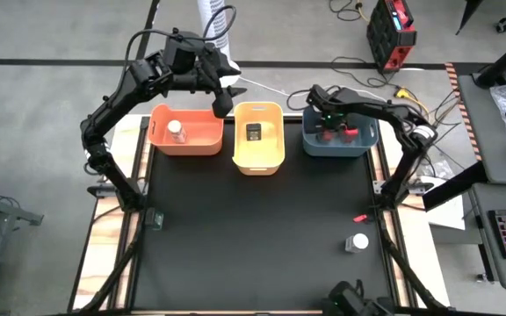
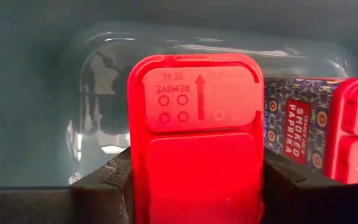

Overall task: Sort spices by type
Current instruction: Put the red spice can into the blue bin, then put the green spice can into the yellow bin

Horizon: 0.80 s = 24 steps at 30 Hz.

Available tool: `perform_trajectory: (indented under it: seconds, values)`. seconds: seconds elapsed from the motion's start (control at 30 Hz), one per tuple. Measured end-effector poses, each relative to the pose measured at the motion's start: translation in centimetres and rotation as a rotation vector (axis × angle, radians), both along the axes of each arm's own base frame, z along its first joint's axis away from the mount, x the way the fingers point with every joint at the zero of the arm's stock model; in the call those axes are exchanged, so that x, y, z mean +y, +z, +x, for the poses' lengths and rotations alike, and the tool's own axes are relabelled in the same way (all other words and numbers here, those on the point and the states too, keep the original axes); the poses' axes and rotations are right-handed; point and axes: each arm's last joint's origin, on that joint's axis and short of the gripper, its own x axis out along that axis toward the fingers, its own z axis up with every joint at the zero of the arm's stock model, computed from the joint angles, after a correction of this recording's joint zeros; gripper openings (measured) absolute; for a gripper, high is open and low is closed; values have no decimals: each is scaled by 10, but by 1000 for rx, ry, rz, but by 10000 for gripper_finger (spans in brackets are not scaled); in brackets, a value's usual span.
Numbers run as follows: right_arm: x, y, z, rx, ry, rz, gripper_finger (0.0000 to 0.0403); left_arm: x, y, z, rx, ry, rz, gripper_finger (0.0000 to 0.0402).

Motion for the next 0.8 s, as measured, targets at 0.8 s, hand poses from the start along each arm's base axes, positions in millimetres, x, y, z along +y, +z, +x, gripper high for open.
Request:
perform_trajectory:
  seconds: [0.8]
  values:
    - [5, 58, -3, -108, 76, -153, 246, 0, 0, 0, -1, 4, -9, 235]
